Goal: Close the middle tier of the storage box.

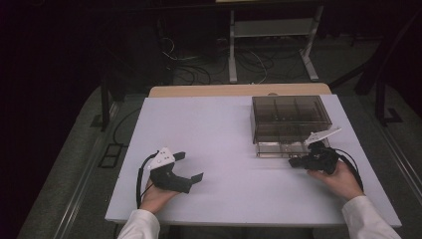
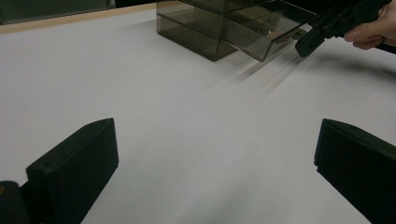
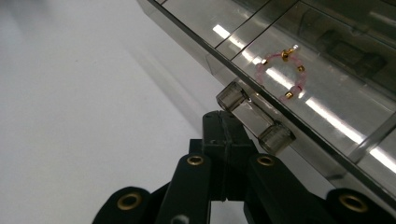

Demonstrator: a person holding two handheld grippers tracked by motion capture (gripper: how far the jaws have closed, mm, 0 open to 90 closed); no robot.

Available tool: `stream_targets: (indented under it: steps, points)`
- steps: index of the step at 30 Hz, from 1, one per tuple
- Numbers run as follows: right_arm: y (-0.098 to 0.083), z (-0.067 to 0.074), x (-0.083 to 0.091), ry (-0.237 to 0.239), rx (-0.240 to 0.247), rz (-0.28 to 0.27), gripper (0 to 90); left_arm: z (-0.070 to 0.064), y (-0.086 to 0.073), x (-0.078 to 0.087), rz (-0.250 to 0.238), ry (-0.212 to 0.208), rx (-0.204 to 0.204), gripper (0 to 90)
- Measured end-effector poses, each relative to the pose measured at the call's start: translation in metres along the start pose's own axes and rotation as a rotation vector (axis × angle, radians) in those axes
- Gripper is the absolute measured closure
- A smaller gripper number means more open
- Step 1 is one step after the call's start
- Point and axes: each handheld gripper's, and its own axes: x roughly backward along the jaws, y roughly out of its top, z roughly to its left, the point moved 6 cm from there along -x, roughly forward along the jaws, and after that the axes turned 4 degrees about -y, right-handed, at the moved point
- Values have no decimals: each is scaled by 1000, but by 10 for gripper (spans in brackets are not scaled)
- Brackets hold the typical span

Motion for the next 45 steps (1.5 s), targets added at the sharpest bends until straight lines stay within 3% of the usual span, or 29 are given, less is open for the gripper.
stream_targets:
  steps: [15, 45]
  points:
    - [13, -8, 0, -15, -1, 1, 888, 0, 0, 0, 0, -1, 2, 0]
    - [22, -18, -2, -22, -22, -9, 888, 0, 0, -1, 0, -1, 3, 0]
